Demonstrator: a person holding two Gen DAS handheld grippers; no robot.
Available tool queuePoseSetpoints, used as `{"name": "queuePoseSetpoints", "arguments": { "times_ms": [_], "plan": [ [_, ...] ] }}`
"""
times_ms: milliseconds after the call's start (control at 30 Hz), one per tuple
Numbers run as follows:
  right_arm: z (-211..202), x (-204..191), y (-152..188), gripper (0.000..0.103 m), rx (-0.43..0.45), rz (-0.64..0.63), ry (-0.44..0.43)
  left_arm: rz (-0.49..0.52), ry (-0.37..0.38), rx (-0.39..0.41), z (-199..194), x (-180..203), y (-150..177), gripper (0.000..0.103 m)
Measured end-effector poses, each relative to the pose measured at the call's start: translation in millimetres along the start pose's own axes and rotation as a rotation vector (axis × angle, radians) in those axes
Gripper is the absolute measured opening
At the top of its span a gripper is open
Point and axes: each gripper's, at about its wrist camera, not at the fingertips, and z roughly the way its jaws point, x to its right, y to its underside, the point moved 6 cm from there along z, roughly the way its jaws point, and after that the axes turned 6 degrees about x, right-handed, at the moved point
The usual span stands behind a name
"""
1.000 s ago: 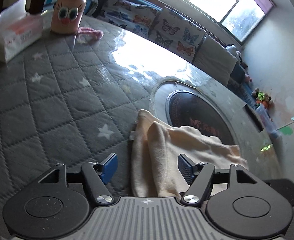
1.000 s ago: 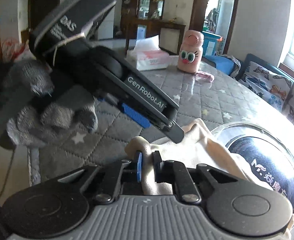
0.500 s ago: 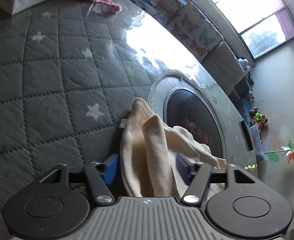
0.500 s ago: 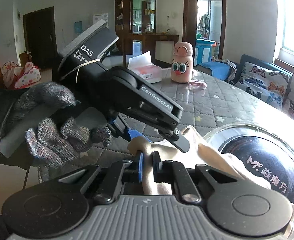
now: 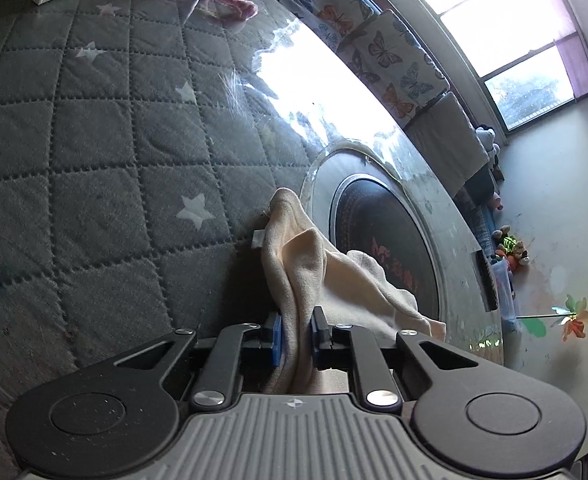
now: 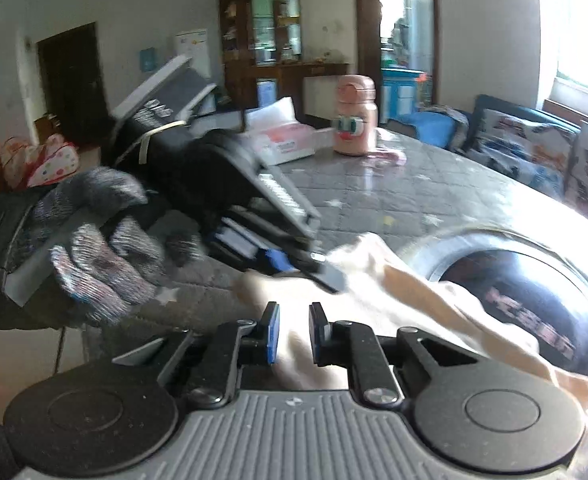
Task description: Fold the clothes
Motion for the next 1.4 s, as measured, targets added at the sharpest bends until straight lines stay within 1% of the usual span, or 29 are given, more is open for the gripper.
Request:
{"name": "queuePoseSetpoints", "arguments": {
  "times_ms": [100, 300, 400, 433, 500, 567, 700, 767, 800, 1033, 1167, 1267, 1300, 1400],
  "plan": [
    [-12.8, 25.6, 10.1, 0.014, -0.008, 0.064, 0.080, 0.000, -0.002, 0.000, 0.4, -0.2, 1.2, 0.015],
    [-33.6, 88.3, 36.6, 0.014, -0.037, 0.198, 0.268, 0.017, -0.011, 0.002, 2.7, 1.4, 2.8, 0.015],
    [-37.4, 109.3, 48.0, 0.013, -0.057, 0.252, 0.312, 0.026, -0.015, 0.002, 4.7, 2.7, 2.7, 0.015],
    [-37.7, 116.9, 51.6, 0.012, -0.061, 0.270, 0.319, 0.029, -0.017, 0.002, 4.9, 2.9, 3.0, 0.015],
    [-45.1, 127.2, 52.5, 0.012, -0.034, 0.315, 0.312, 0.032, -0.022, 0.002, 4.8, 3.1, 3.5, 0.015],
    [-53.2, 132.1, 50.4, 0.014, -0.011, 0.331, 0.317, 0.034, -0.022, 0.002, 5.1, 3.8, 3.4, 0.015],
    [-63.2, 152.8, 52.6, 0.017, 0.001, 0.382, 0.370, 0.050, -0.023, 0.004, 5.7, 5.7, 3.9, 0.015],
    [-64.6, 161.8, 57.8, 0.026, -0.007, 0.423, 0.388, 0.054, -0.023, 0.004, 6.0, 5.7, 3.9, 0.015],
    [-64.7, 165.0, 60.0, 0.028, -0.009, 0.437, 0.392, 0.056, -0.023, 0.005, 6.0, 5.7, 3.9, 0.015],
    [-53.9, 178.9, 72.7, 0.031, -0.019, 0.520, 0.383, 0.092, -0.027, 0.013, 5.0, 10.2, 4.3, 0.015],
    [-52.5, 181.2, 75.0, 0.033, -0.008, 0.548, 0.378, 0.111, -0.029, 0.019, 4.7, 12.9, 4.7, 0.015],
    [-52.1, 179.2, 74.9, 0.030, -0.012, 0.548, 0.374, 0.136, -0.030, 0.027, 4.3, 15.6, 5.1, 0.015],
    [-51.9, 178.8, 74.4, 0.022, -0.017, 0.552, 0.370, 0.144, -0.029, 0.030, 4.1, 16.4, 4.9, 0.015],
    [-50.9, 177.0, 72.6, 0.013, -0.016, 0.569, 0.361, 0.167, -0.022, 0.042, 1.3, 19.4, 4.7, 0.015]
  ]
}}
